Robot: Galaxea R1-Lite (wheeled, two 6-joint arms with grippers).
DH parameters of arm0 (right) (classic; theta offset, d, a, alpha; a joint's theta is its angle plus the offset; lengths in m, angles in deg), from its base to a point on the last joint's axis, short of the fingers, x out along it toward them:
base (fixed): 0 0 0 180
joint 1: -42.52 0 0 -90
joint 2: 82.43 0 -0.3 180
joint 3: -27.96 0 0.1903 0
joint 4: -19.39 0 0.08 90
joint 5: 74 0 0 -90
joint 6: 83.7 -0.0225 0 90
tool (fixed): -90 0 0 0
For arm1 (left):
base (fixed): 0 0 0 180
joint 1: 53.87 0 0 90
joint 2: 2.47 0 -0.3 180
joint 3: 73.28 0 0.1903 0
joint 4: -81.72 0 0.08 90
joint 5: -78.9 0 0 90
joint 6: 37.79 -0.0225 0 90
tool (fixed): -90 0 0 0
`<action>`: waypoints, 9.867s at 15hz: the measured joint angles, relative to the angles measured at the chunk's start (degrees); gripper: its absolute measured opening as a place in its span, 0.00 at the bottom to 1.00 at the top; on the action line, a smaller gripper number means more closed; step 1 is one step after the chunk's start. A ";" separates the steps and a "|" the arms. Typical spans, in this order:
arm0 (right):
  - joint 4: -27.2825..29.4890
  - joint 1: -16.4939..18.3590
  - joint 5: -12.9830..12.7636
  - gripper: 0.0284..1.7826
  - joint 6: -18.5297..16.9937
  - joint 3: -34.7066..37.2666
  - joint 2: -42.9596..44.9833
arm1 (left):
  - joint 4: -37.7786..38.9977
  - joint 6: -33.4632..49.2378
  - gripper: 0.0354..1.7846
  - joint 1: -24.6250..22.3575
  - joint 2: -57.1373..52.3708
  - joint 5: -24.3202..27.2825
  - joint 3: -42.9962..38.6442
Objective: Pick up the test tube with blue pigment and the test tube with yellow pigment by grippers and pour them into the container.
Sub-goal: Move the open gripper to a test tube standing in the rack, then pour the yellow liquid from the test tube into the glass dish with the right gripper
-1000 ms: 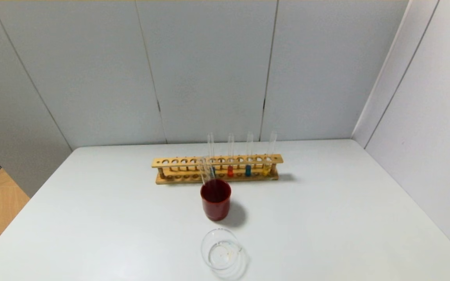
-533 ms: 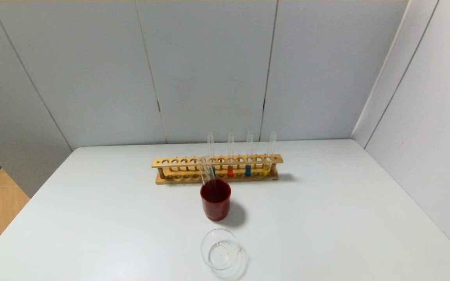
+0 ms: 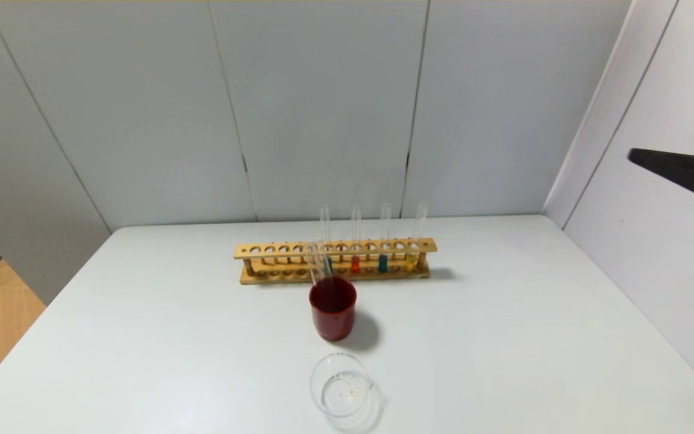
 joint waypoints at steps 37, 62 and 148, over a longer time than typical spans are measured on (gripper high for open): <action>-25.25 -10.54 19.27 0.98 9.28 -25.72 -63.40 | 0.00 -0.02 0.97 0.00 0.00 -0.02 0.00; -23.13 -13.95 17.62 0.20 8.40 -29.42 -60.51 | 0.00 0.02 0.97 0.00 0.00 -0.02 0.00; 18.16 -48.23 -35.46 0.20 82.58 -16.65 -46.14 | 0.00 0.02 0.97 0.00 0.00 0.00 0.00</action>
